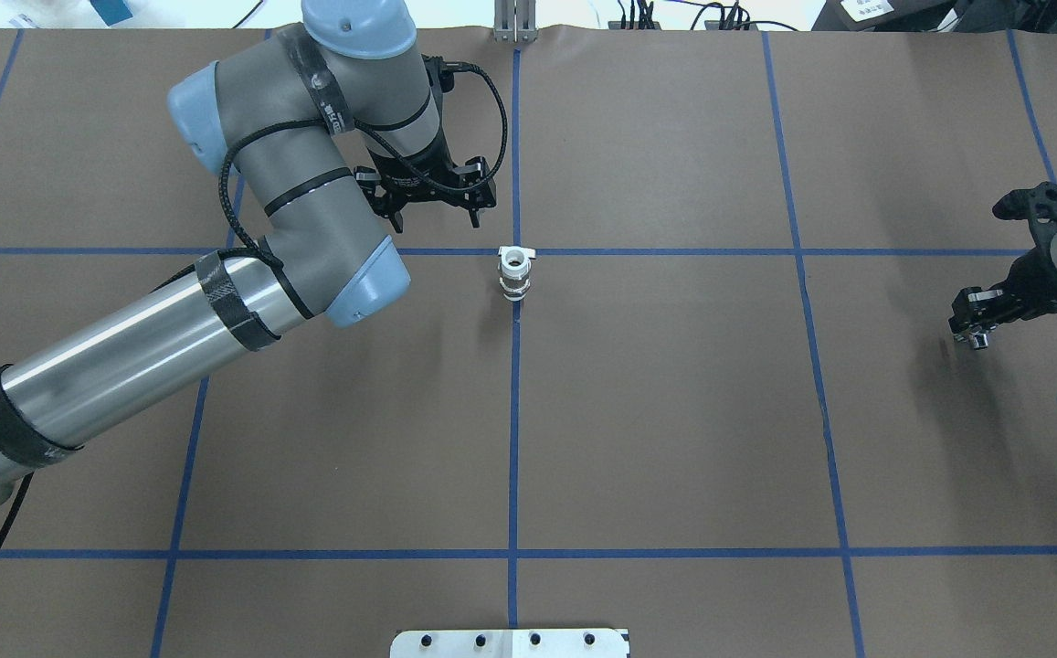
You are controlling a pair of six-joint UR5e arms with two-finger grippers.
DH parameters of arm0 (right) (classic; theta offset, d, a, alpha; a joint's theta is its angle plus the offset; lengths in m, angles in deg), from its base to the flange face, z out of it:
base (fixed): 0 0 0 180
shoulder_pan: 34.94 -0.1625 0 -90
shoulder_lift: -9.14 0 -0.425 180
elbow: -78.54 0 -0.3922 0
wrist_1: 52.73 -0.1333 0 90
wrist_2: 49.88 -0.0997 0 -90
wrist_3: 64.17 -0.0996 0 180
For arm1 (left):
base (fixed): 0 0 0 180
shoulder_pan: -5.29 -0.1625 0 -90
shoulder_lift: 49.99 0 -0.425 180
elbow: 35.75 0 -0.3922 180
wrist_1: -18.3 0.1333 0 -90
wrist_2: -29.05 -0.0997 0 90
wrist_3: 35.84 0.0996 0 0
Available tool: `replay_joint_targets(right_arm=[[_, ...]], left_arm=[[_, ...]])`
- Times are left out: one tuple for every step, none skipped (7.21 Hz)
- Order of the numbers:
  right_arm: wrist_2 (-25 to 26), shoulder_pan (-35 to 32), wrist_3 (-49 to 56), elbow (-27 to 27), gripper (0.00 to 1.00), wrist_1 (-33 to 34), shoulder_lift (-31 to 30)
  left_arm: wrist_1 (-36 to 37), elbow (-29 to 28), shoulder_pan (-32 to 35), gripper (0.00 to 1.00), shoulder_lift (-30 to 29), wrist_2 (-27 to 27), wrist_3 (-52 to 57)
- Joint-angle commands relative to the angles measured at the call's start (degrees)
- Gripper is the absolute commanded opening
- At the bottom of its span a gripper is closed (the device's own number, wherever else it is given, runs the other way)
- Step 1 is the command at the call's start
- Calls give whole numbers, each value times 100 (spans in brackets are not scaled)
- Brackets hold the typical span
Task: Assemble PPR valve and pipe with both arms
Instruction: 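Hold the chrome fitting in the right gripper above its spot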
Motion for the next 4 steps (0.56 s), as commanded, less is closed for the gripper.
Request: replay_joint_targets(right_arm=[[7,0,9,3,29,4,-16],[7,0,9,-5,25,-5,-34],[7,0,9,-5,14,-23,-51],[16,0,9,-5,0,-23,-60]], left_arm=[[0,0,-2,100,-1,0,2],[0,0,-2,100,-1,0,2],[0,0,-2,100,-1,0,2],[0,0,-2,100,-1,0,2]])
